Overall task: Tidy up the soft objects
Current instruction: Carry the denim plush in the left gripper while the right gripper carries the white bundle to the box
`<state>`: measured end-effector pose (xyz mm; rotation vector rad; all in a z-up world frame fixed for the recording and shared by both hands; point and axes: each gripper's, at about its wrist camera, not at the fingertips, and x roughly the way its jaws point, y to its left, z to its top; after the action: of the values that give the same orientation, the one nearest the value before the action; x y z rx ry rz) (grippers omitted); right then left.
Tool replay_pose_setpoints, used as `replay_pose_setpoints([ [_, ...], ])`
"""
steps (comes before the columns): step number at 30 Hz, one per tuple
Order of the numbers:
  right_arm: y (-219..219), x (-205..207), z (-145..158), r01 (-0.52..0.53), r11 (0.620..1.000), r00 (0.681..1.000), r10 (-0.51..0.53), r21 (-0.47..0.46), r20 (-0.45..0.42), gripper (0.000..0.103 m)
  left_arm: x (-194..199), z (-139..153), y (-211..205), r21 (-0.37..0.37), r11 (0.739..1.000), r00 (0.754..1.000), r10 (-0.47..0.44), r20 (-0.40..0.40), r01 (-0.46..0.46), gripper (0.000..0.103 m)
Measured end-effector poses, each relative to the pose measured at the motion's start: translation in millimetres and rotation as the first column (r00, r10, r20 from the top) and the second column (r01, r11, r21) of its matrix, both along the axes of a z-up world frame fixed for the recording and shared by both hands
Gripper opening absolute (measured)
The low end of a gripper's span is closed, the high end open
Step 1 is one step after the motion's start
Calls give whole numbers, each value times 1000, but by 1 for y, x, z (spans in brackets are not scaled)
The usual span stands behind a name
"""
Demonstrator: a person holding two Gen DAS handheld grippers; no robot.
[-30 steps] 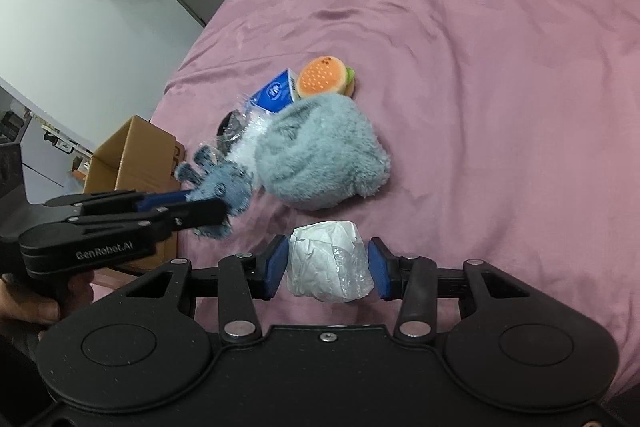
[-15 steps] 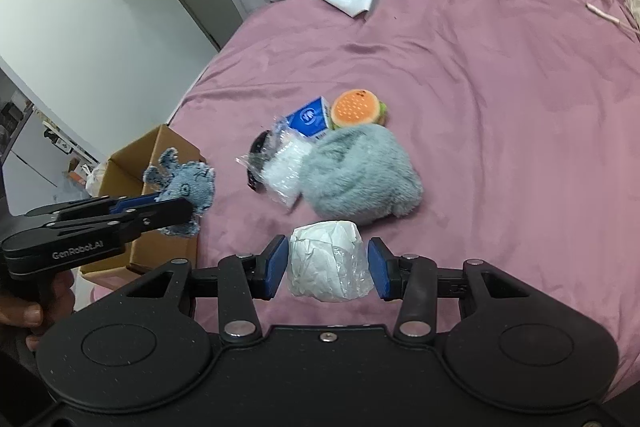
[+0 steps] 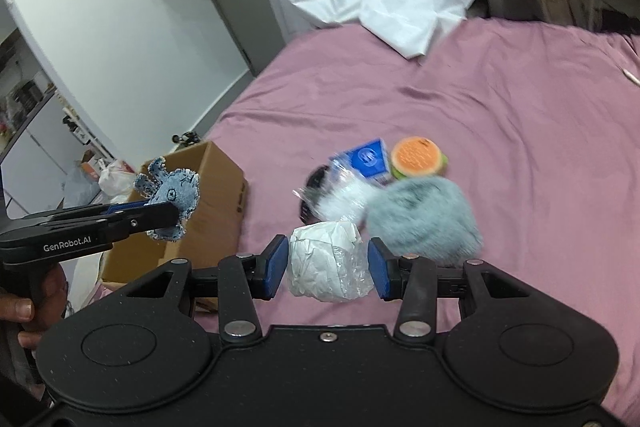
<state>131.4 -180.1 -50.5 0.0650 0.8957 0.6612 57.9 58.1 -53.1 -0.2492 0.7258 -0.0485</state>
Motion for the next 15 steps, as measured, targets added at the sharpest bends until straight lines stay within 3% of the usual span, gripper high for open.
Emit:
replay_pose_setpoints([
  [15,78,17,3,-155,988,982,154,7,107,43,-15,-6,78,23,984,985,175,11,-175,26],
])
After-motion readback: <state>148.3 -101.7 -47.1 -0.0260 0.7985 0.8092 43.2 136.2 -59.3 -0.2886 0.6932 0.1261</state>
